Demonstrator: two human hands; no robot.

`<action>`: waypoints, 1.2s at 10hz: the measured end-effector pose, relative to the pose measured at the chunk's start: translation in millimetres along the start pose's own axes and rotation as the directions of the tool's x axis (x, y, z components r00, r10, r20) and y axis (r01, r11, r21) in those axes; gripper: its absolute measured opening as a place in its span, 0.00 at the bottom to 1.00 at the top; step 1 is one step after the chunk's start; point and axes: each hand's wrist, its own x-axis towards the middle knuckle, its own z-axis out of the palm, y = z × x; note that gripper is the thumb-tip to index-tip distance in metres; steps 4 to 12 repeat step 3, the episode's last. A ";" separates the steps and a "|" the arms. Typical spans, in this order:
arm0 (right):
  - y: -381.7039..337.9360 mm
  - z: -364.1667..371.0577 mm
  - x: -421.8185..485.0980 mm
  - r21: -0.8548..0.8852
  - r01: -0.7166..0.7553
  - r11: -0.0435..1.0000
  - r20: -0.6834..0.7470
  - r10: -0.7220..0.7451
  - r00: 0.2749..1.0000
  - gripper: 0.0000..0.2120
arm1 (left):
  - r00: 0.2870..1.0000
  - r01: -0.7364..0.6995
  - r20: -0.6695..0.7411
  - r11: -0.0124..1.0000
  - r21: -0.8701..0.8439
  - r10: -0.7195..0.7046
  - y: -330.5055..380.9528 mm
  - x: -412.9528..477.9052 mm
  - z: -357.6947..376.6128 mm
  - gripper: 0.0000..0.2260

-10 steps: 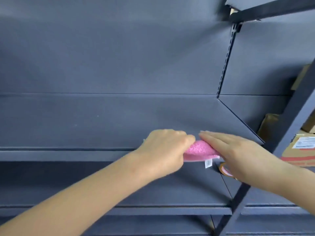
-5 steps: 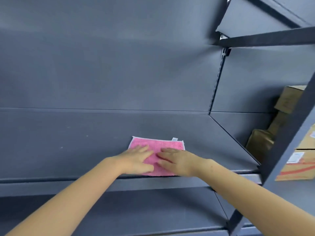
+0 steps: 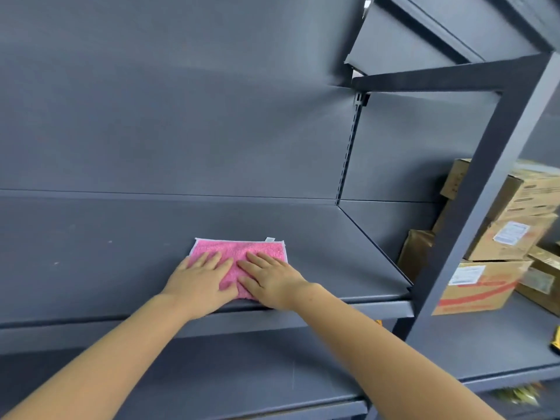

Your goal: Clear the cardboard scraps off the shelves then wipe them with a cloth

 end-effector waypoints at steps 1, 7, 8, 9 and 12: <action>-1.2 -8.9 -3.7 -0.143 -0.032 0.989 -0.021 0.029 0.999 0.27 | 0.992 0.104 -0.077 0.994 0.025 -0.102 12.9 -14.4 -3.7 0.26; -29.1 -48.2 -53.8 0.215 0.044 0.976 -0.274 0.017 0.962 0.22 | 0.950 0.204 -0.203 0.962 -0.179 -0.239 17.0 -63.4 -9.0 0.21; -29.1 -48.2 -53.8 0.215 0.044 0.976 -0.274 0.017 0.962 0.22 | 0.950 0.204 -0.203 0.962 -0.179 -0.239 17.0 -63.4 -9.0 0.21; -29.1 -48.2 -53.8 0.215 0.044 0.976 -0.274 0.017 0.962 0.22 | 0.950 0.204 -0.203 0.962 -0.179 -0.239 17.0 -63.4 -9.0 0.21; -29.1 -48.2 -53.8 0.215 0.044 0.976 -0.274 0.017 0.962 0.22 | 0.950 0.204 -0.203 0.962 -0.179 -0.239 17.0 -63.4 -9.0 0.21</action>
